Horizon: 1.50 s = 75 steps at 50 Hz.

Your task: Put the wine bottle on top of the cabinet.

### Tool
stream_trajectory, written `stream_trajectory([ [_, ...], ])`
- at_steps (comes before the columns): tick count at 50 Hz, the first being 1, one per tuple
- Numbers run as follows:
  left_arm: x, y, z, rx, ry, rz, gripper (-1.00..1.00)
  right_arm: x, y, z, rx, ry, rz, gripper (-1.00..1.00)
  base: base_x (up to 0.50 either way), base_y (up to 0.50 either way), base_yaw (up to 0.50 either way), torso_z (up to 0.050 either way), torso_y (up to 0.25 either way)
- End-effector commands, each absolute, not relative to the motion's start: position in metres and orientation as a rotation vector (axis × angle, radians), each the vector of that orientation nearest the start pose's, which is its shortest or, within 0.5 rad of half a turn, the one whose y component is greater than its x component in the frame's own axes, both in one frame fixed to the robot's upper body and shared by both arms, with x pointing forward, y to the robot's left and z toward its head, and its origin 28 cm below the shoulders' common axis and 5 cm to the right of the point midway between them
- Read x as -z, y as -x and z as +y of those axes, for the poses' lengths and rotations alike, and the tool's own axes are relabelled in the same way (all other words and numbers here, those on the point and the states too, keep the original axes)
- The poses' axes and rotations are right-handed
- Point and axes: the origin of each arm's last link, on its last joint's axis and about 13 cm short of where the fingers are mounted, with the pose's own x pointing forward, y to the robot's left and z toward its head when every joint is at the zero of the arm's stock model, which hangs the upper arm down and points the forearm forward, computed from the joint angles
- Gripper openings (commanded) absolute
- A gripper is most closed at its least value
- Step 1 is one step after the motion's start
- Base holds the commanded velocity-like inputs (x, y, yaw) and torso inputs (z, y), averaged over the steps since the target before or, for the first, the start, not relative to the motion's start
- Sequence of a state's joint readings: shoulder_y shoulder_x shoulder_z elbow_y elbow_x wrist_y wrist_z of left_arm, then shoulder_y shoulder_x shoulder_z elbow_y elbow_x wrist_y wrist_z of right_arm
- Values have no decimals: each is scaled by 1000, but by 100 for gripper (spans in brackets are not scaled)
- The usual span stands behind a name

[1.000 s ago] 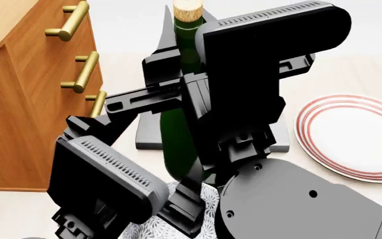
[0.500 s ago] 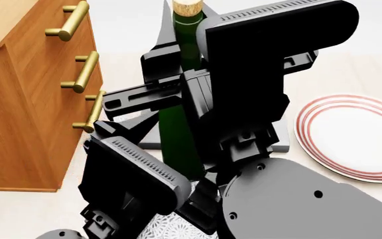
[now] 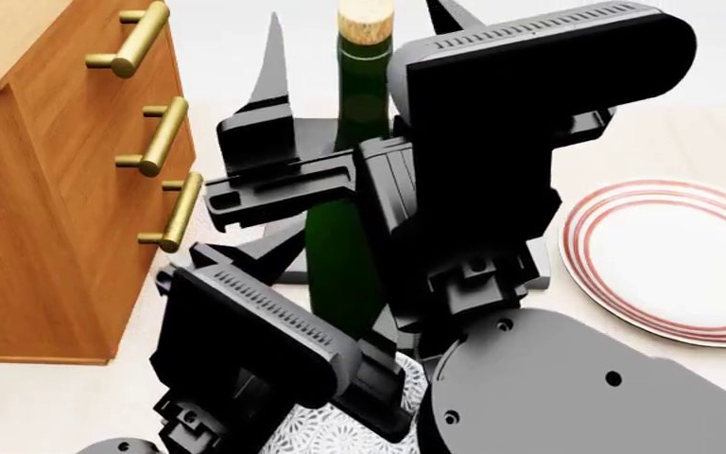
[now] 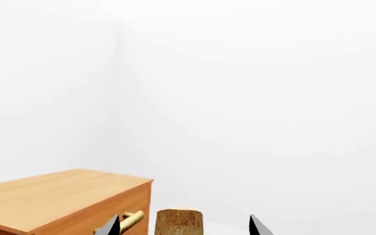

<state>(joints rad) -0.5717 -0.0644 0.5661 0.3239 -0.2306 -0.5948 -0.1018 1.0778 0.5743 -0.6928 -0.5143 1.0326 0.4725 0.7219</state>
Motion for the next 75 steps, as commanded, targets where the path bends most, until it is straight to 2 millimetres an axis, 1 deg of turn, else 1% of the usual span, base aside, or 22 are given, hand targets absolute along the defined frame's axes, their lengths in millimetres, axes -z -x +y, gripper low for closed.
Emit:
stream_trajectory([
  [1, -166, -267, 105, 527, -93, -204, -100, -279, -247, -66, -299, 1, -444, 100, 0, 0, 0, 0, 0],
  [15, -167, -274, 110, 500, -103, -198, -100, -270, -231, -71, -297, -18, -454, 100, 0, 0, 0, 1, 1],
  [22, -172, -287, 115, 470, -128, -191, -100, -264, -219, -74, -281, -38, -467, 100, 0, 0, 0, 0, 0],
  [26, -174, -294, 120, 446, -150, -185, -100, -254, -204, -77, -257, -58, -488, 100, 0, 0, 0, 0, 2],
  [30, -176, -300, 127, 409, -162, -183, -100, -237, -190, -81, -231, -112, -473, 100, 0, 0, 0, 0, 0],
  [31, -177, -301, 130, 398, -167, -184, -100, -229, -184, -84, -214, -133, -462, 100, 0, 0, 0, 0, 0],
  [34, -182, -305, 134, 380, -179, -189, -100, -218, -176, -87, -197, -128, -457, 100, 0, 0, 0, 0, 0],
  [35, -187, -306, 137, 367, -184, -195, -100, -210, -171, -89, -172, -123, -452, 100, 0, 0, 0, 0, 0],
  [42, -208, -311, 146, 317, -217, -225, -100, -190, -168, -96, -95, -67, -410, 100, 0, 0, 0, 1, 1],
  [43, -214, -313, 149, 302, -226, -237, -100, -186, -169, -98, -55, -13, -400, 100, 0, 0, 0, 0, 0],
  [44, -218, -314, 151, 296, -225, -241, -100, -184, -169, -98, -36, -4, -397, 100, 0, 0, 0, 0, 0],
  [46, -227, -314, 154, 278, -230, -254, -100, -179, -167, -99, -36, -25, -380, 100, 0, 0, 0, 0, 0],
  [47, -237, -315, 158, 258, -234, -268, -100, -174, -167, -99, -29, 8, -365, 100, 0, 0, 0, 0, 0],
  [50, -252, -315, 162, 243, -223, -285, -100, -170, -168, -99, -35, -10, -361, 100, 0, 0, 0, 0, 0],
  [51, -265, -315, 164, 234, -238, -300, -100, -169, -170, -99, -31, -13, -354, 100, 0, 0, 0, 0, 0],
  [56, -293, -318, 168, 208, -243, -347, -100, -169, -167, -96, -43, -14, -353, 100, 0, 0, 0, 0, 2],
  [57, -303, -320, 171, 195, -242, -361, -100, -170, -167, -97, -35, -12, -355, 100, 0, 0, 0, 0, 0],
  [59, -310, -318, 172, 193, -240, -372, -100, -171, -165, -98, -33, -19, -357, 100, 0, 0, 0, 0, 0],
  [60, -319, -318, 173, 187, -254, -387, -100, -171, -163, -99, -31, -17, -358, 100, 0, 0, 0, 0, 0],
  [65, -333, -321, 179, 157, -277, -405, -100, -168, -160, -99, -31, -9, -351, 100, 0, 0, 0, 0, 2],
  [67, -344, -324, 183, 134, -295, -414, -100, -173, -157, -100, -32, -6, -361, 100, 0, 0, 0, 0, 0],
  [75, -368, -335, 193, 79, -286, -415, -100, -175, -153, -97, -49, 7, -369, 100, 0, 0, 0, 1, 0],
])
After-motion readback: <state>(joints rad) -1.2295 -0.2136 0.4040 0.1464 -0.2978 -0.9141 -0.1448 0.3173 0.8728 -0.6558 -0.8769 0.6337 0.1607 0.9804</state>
